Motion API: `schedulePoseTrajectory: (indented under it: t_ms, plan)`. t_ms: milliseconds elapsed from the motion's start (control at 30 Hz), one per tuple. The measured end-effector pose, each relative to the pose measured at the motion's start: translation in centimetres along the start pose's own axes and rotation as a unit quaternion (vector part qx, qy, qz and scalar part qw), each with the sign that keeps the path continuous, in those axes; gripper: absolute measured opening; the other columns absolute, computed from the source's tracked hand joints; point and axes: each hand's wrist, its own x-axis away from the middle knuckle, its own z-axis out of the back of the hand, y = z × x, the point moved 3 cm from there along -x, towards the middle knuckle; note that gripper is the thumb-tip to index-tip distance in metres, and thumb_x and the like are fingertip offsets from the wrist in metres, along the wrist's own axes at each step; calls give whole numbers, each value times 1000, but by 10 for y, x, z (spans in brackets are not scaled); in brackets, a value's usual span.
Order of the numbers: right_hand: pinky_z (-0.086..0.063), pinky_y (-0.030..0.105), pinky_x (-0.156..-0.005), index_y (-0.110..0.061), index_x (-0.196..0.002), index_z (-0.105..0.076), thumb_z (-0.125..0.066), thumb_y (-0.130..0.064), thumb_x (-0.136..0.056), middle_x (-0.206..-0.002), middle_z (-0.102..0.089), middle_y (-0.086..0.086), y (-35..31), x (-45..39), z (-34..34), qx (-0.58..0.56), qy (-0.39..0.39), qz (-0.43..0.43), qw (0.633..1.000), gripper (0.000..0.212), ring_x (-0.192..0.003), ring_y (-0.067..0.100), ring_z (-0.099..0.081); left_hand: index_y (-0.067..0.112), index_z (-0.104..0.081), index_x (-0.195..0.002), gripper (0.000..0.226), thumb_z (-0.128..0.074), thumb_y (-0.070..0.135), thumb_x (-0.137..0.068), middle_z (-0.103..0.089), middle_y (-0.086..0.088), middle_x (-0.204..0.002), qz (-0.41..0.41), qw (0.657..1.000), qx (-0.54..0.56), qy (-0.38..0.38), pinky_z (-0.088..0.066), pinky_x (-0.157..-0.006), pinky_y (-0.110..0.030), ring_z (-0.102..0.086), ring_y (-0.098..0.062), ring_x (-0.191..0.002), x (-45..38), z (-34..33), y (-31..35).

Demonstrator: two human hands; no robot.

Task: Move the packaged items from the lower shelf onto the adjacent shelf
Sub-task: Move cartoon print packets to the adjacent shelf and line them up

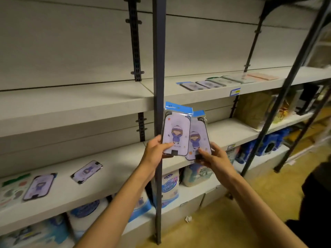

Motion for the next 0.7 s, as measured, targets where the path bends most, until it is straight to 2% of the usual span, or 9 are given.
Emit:
schedulePoseTrajectory:
  t_ms: [67, 133, 233, 333, 400, 500, 700]
  plan:
    - [-62, 41, -80, -6, -113, -61, -58, -13, -97, -105, -72, 21, -18, -22, 15, 0, 12, 17, 1000, 18, -90, 33, -70, 8, -69, -113, 23, -62, 5, -91, -76, -11, -102, -14, 1000, -10, 8, -60, -71, -29, -73, -21, -84, -22, -19, 11]
    - [-62, 39, -77, -5, -108, -62, -57, -17, -98, -98, -70, 22, -36, -46, 30, 12, 17, 38, 999, 17, -84, 29, -70, 6, -69, -113, 23, -61, 4, -92, -74, -11, -100, -31, 999, -12, 22, -58, -68, -26, -70, -21, -82, -45, -37, 23]
    - [-62, 37, -74, -7, -109, -63, -57, -20, -98, -92, -73, 13, -64, -86, 50, 23, 15, 65, 997, 18, -78, 21, -71, 12, -70, -103, 16, -61, 6, -92, -70, -2, -83, -68, 996, -16, 56, -50, -53, -17, -61, -12, -71, -80, -61, 42]
    - [-62, 33, -71, -5, -109, -64, -56, -17, -99, -95, -73, 14, -94, -126, 65, 20, -4, 85, 996, 17, -82, 23, -71, 19, -69, -94, 16, -62, 6, -90, -69, 8, -81, -103, 990, -40, 83, -46, -58, -12, -60, -5, -70, -116, -79, 62]
    - [-60, 30, -69, -2, -110, -63, -56, -15, -99, -97, -72, 17, -112, -151, 72, 31, -17, 96, 995, 19, -84, 25, -70, 21, -70, -89, 17, -62, 6, -88, -73, 6, -87, -105, 989, -50, 92, -49, -67, -19, -65, -9, -77, -137, -88, 74]
    - [-60, 31, -69, 1, -110, -65, -57, -13, -98, -97, -71, 21, -131, -191, 79, 58, -29, 107, 992, 20, -84, 27, -71, 19, -71, -84, 18, -63, 3, -87, -74, 0, -88, -97, 987, -84, 93, -51, -67, -21, -66, -14, -77, -173, -101, 92]
    - [-61, 32, -71, -4, -109, -64, -58, -11, -97, -96, -72, 15, -162, -265, 86, 82, -26, 111, 990, 15, -81, 24, -73, 6, -73, -95, 14, -63, 1, -86, -73, -11, -96, -65, 985, -123, 98, -44, -69, -25, -62, -18, -79, -237, -120, 113]
